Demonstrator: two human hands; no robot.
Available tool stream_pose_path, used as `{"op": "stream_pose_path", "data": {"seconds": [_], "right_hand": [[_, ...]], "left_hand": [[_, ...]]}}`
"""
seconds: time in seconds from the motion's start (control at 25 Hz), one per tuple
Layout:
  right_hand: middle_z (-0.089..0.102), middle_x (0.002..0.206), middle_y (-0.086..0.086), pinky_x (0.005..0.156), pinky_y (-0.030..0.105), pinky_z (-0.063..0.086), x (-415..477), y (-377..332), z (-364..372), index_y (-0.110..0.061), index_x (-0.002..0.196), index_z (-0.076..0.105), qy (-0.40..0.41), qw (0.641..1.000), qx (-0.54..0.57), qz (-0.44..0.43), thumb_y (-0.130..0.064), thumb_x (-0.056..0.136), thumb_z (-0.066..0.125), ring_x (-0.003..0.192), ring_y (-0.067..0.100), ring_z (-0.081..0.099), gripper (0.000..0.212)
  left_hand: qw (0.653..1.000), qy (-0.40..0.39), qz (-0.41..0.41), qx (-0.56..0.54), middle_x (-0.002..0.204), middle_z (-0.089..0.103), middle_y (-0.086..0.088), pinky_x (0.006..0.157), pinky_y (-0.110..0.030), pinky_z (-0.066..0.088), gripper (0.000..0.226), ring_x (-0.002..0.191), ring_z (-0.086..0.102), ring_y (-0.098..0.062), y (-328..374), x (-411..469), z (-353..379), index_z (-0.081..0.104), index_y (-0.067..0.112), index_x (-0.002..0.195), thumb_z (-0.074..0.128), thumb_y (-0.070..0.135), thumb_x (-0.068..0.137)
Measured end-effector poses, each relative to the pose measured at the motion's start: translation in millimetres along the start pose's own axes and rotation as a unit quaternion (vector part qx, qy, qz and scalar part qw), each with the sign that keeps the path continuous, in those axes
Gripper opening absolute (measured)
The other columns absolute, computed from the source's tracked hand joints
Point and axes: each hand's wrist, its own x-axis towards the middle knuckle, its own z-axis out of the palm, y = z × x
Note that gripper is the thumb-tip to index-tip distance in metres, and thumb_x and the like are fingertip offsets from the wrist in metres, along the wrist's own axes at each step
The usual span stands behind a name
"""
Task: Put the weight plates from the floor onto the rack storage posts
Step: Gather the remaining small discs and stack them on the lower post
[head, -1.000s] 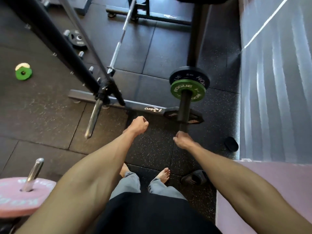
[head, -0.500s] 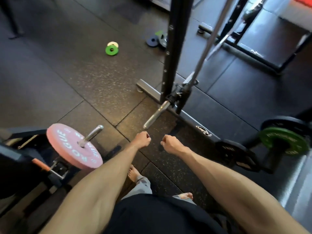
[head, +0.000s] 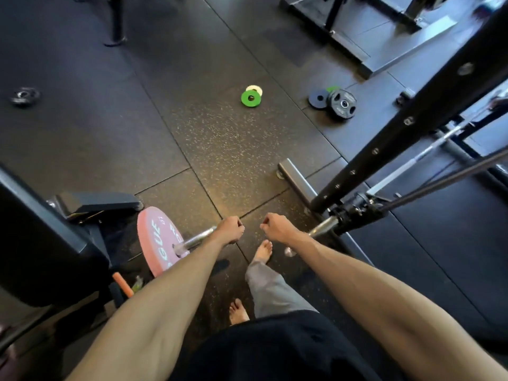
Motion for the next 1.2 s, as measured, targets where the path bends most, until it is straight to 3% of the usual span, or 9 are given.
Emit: {"op": "stream_pose_path", "data": {"seconds": [0.16,0.24,0.4,0.56,0.76,0.92,1.04,1.2], "right_hand": [[0.068,0.119,0.016,0.090,0.040,0.050,76.4,-33.2,-29.6,-0.003,0.117,0.064,-0.025,0.999,-0.026,-0.001,-0.024,0.099,0.048,0.111,0.033,0.063,0.032],[0.069,0.115,0.017,0.086,0.038,0.050,114.8,-50.8,-51.0,-0.001,0.114,0.065,-0.042,0.998,-0.043,-0.014,-0.021,0.098,0.048,0.108,0.033,0.064,0.031],[0.069,0.115,0.014,0.089,0.040,0.051,197.2,-84.4,-120.1,-0.002,0.116,0.064,-0.062,0.997,-0.044,-0.015,-0.021,0.100,0.046,0.107,0.032,0.065,0.031],[0.066,0.122,0.017,0.094,0.040,0.049,275.3,-110.5,-188.5,-0.002,0.123,0.059,-0.048,0.997,-0.052,-0.017,-0.023,0.100,0.046,0.112,0.034,0.062,0.034],[0.065,0.123,0.018,0.091,0.039,0.048,371.0,-147.0,-247.2,0.000,0.123,0.059,-0.060,0.996,-0.064,0.000,-0.020,0.101,0.045,0.112,0.035,0.062,0.032],[0.065,0.123,0.017,0.090,0.038,0.049,459.6,-179.2,-303.1,-0.001,0.123,0.057,-0.056,0.997,-0.058,0.019,-0.021,0.101,0.046,0.110,0.033,0.063,0.031],[0.065,0.123,0.018,0.092,0.039,0.050,515.4,-214.2,-357.8,-0.002,0.124,0.058,-0.044,0.997,-0.038,0.053,-0.022,0.101,0.046,0.111,0.034,0.062,0.033],[0.068,0.118,0.020,0.089,0.038,0.049,597.3,-256.5,-420.7,0.000,0.114,0.063,-0.009,0.998,0.029,0.061,-0.019,0.100,0.046,0.110,0.036,0.064,0.030]], "left_hand": [[0.999,-0.011,-0.040,-0.033,0.099,0.070,-0.020,0.068,-0.032,0.046,0.014,0.077,0.062,-0.026,7.2,60.9,-52.4,0.060,0.013,0.096,0.048,0.020,0.094],[0.998,-0.017,-0.047,-0.027,0.089,0.068,-0.017,0.067,-0.030,0.046,0.010,0.073,0.061,-0.024,23.4,94.4,-84.2,0.057,0.016,0.091,0.048,0.018,0.095],[0.998,-0.013,-0.052,-0.027,0.082,0.064,-0.011,0.060,-0.026,0.045,0.016,0.066,0.059,-0.022,69.3,166.6,-159.3,0.055,0.019,0.085,0.045,0.018,0.097],[0.997,0.013,-0.043,-0.062,0.086,0.065,-0.007,0.066,-0.029,0.046,0.011,0.075,0.062,-0.023,110.4,237.3,-225.4,0.054,0.019,0.094,0.044,0.022,0.099],[0.997,-0.030,-0.052,-0.042,0.089,0.065,-0.009,0.067,-0.031,0.047,0.010,0.083,0.068,-0.028,138.0,332.7,-295.0,0.054,0.019,0.091,0.046,0.019,0.097],[0.997,-0.048,-0.056,-0.017,0.079,0.059,-0.010,0.060,-0.029,0.040,0.021,0.065,0.057,-0.023,157.4,428.7,-369.9,0.050,0.020,0.077,0.042,0.014,0.095],[0.997,-0.060,-0.054,0.015,0.078,0.059,-0.008,0.059,-0.030,0.041,0.026,0.066,0.060,-0.023,186.7,486.6,-434.8,0.048,0.021,0.073,0.042,0.016,0.097],[0.998,-0.049,-0.029,0.028,0.082,0.065,-0.009,0.052,-0.024,0.042,0.017,0.067,0.062,-0.022,235.6,574.4,-510.6,0.054,0.017,0.088,0.042,0.017,0.099]]}}
